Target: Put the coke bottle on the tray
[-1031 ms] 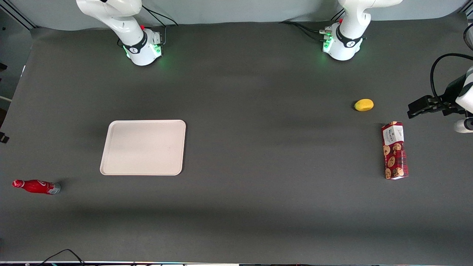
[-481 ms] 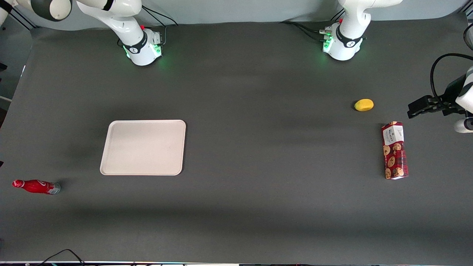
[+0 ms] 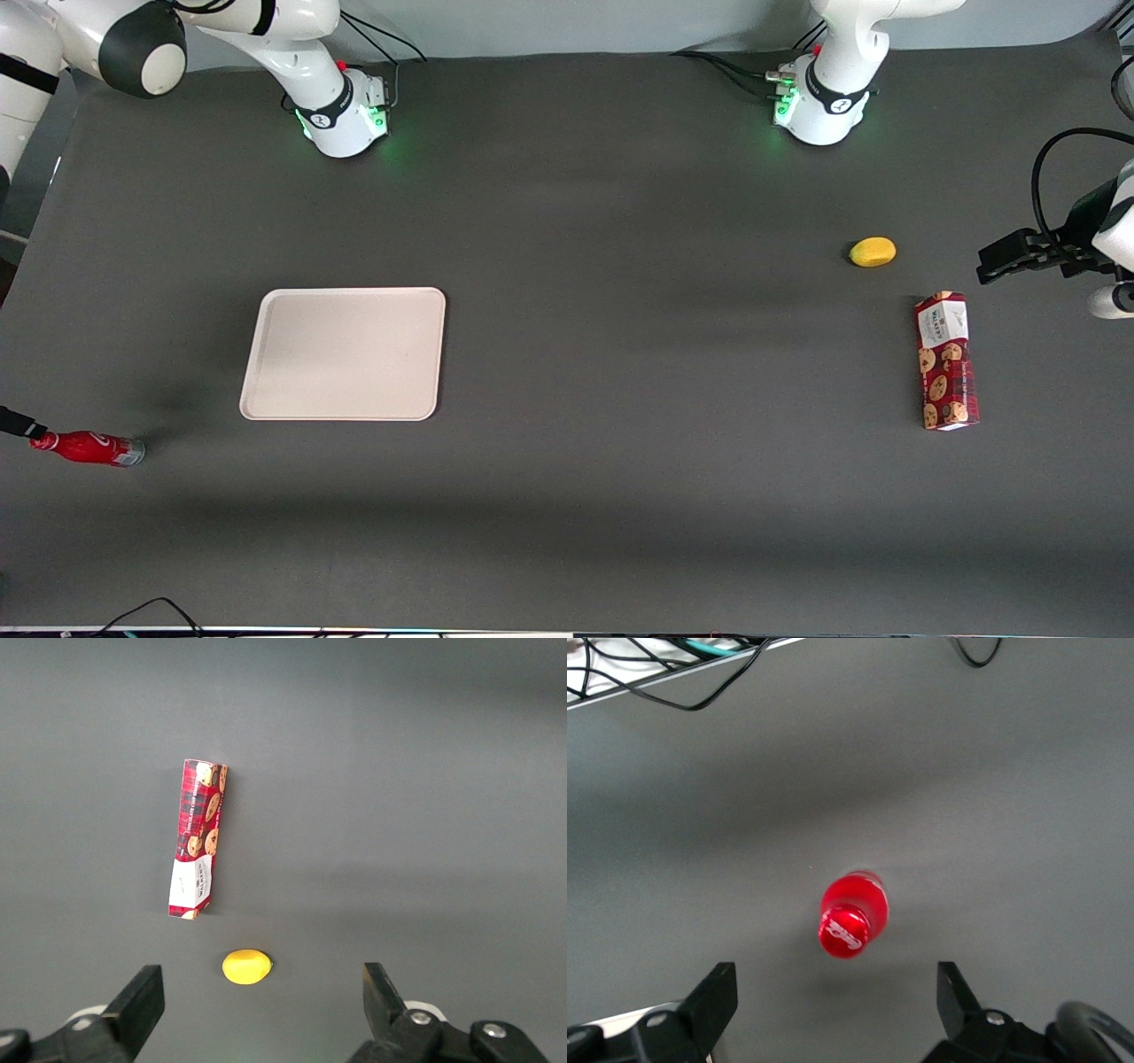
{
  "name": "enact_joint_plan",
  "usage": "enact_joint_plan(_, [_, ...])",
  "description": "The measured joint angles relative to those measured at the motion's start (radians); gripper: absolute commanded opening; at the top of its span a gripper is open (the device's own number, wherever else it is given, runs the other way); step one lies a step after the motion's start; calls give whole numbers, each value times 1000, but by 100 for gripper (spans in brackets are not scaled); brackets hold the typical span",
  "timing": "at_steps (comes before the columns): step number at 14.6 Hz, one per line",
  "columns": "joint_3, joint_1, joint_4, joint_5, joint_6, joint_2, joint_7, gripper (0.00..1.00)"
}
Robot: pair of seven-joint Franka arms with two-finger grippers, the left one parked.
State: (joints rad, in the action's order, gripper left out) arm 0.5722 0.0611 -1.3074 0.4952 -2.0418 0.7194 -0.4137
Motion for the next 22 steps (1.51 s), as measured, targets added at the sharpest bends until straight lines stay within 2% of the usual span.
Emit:
enact_joint_plan(18, [-5,-1,85,37,-43,129,-39,99])
enact_joint_plan(19, [-5,0,92,37,-43,133,-40,98])
enact_joint_plan(22, [-5,0,104,37,-43,140,-40,79])
